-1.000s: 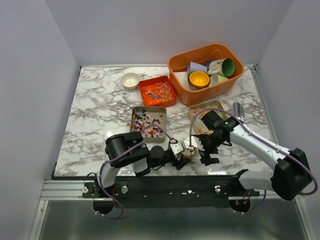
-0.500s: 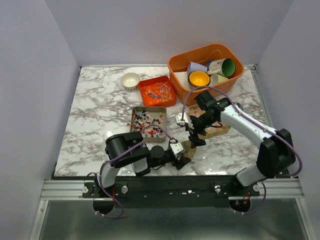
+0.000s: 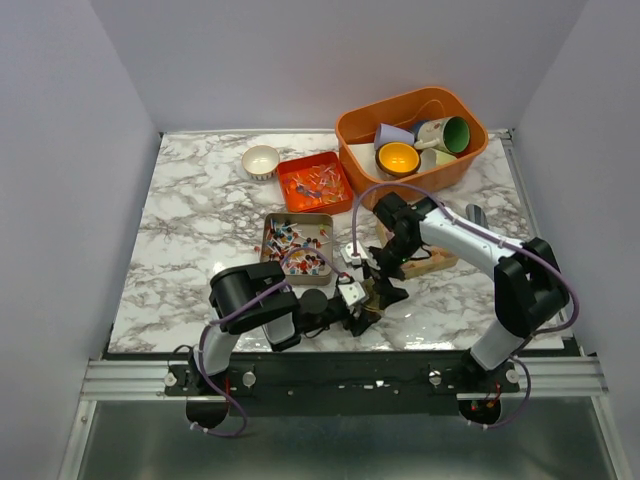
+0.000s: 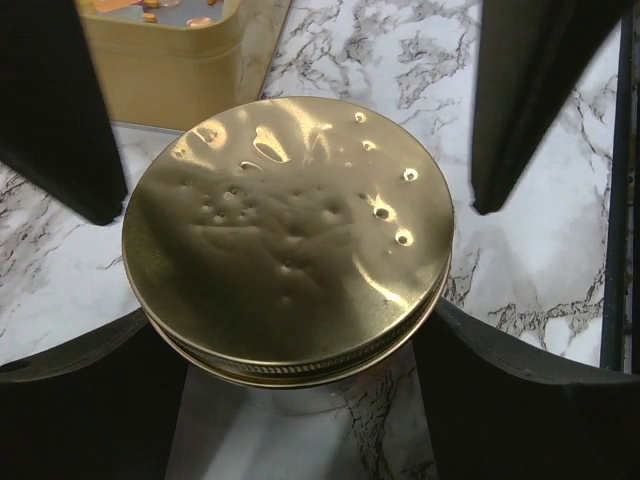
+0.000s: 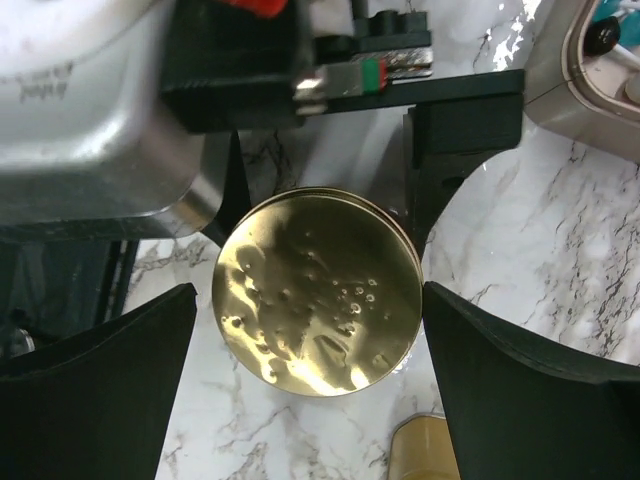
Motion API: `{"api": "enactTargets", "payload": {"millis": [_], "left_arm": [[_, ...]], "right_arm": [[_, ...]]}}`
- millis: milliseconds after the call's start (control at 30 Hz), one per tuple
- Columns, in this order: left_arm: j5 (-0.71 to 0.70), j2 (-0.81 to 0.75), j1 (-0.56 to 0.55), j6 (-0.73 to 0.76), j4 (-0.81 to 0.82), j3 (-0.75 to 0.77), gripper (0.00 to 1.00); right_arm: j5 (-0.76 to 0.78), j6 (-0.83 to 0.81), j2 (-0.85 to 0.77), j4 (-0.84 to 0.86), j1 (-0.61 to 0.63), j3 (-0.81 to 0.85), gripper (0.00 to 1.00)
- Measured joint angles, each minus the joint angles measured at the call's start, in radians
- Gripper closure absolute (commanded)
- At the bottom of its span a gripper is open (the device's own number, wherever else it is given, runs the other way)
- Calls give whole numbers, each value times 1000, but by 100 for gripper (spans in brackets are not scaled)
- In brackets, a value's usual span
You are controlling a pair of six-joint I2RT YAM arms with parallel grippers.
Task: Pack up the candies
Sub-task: Screw the bottle lid onto the packing bottle.
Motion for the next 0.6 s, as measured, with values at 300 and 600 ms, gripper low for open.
{"api": "enactTargets", "payload": {"millis": [300, 600], "left_arm": [[19, 0, 3, 1, -4, 2, 100], [60, 0, -4, -21, -15, 14, 100]], "right_arm": [[37, -47, -127, 123, 2, -174, 0], [108, -22, -278, 230, 2, -323, 0]]}}
